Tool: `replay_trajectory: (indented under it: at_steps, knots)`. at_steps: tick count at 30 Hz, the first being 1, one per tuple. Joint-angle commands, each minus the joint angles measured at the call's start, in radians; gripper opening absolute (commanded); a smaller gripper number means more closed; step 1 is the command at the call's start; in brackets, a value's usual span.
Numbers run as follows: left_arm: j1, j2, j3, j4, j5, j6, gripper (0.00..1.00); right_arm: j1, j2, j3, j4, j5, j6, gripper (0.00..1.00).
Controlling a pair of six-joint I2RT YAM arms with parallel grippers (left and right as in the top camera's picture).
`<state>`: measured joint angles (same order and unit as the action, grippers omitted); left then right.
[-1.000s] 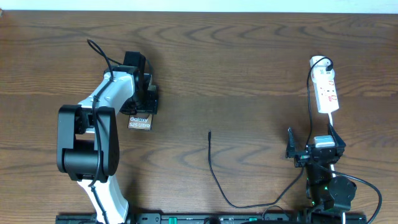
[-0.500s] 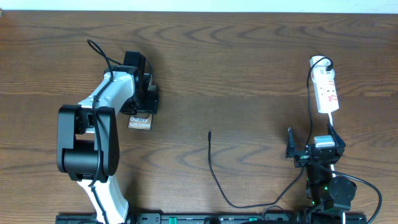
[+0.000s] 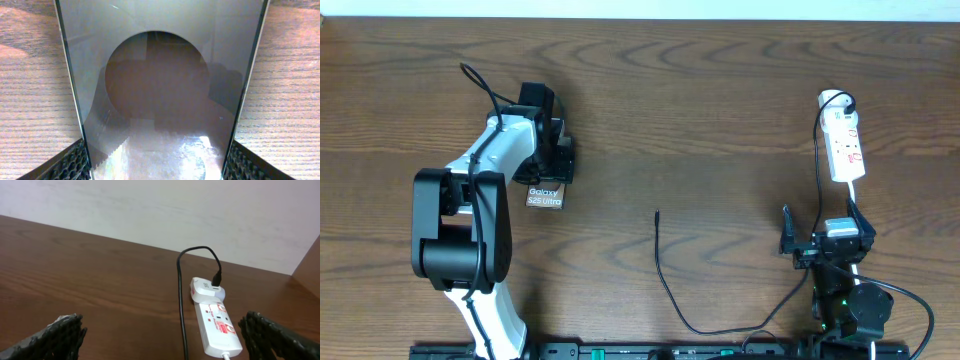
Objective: Plug charger to phone and switch on socket
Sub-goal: 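Close the left gripper on the phone's long edges, then lift the phone with the left gripper and tilt it upright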
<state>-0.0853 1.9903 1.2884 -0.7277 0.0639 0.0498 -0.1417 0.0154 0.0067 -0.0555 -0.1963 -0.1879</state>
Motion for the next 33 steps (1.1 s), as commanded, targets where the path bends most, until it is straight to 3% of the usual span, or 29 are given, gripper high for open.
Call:
replay_trajectory:
  at_steps: [1, 17, 33]
  knots:
    - [0.000, 0.018, -0.031, -0.004, 0.014, -0.001, 0.07, 0.005, -0.003, -0.001, -0.005, 0.003, 0.011, 0.99]
    - [0.000, -0.177, -0.005, -0.004, 0.039, -0.002, 0.07, 0.005, -0.003, -0.001, -0.005, 0.003, 0.011, 0.99]
    - [0.000, -0.322, -0.005, -0.038, 0.338, -0.006, 0.07, 0.005, -0.003, -0.001, -0.005, 0.003, 0.011, 0.99]
